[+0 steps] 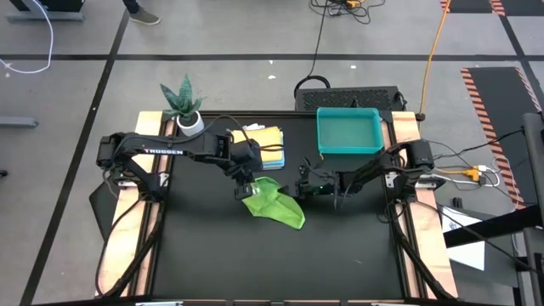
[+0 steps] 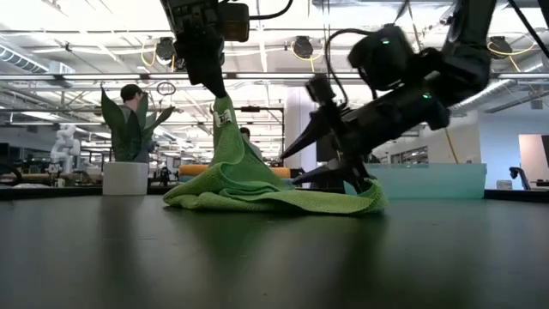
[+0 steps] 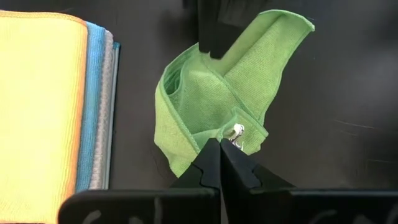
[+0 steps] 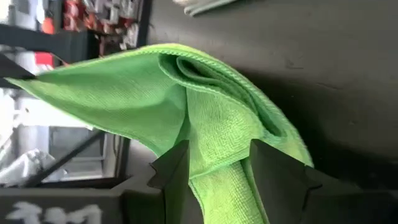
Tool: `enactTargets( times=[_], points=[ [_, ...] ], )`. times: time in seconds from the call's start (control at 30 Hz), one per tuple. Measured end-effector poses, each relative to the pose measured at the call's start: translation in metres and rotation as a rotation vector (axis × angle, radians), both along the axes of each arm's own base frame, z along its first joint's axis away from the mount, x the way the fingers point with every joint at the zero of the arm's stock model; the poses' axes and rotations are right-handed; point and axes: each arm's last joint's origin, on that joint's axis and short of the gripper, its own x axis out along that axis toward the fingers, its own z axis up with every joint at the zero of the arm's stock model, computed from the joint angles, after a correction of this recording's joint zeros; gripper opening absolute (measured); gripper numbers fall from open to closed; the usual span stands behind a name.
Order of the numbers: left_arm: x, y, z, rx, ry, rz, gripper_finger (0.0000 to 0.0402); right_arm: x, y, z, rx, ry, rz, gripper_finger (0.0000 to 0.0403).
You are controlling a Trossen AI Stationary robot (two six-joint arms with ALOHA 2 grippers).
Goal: Fold microfiber towels
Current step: Fold the green microfiber towel
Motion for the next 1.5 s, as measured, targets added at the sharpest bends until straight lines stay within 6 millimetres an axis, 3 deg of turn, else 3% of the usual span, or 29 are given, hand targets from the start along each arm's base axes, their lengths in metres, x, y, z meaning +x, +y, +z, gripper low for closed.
enactTargets(
  times=[0.17, 0.53, 0.97, 1.5],
  points=[
    [0.0, 0.0, 0.0, -0.001, 0.001, 0.0, 0.0, 0.008, -0.003, 0.0, -0.03, 0.08, 0.018, 0.0159],
    [-0.001, 0.0, 0.0, -0.003, 0.008, -0.001, 0.0, 0.004, -0.001, 0.003, 0.011, 0.121, 0.078, 0.0159],
    [-0.001, 0.0, 0.0, -0.001, 0.008, -0.005, 0.0, 0.002, -0.006, 0.002, -0.023, 0.148, 0.001, 0.0158],
    [-0.001, 0.0, 0.0, 0.004, 0.007, -0.014, 0.0001, 0.022, -0.009, 0.0, -0.089, 0.141, 0.031, 0.0054]
  ],
)
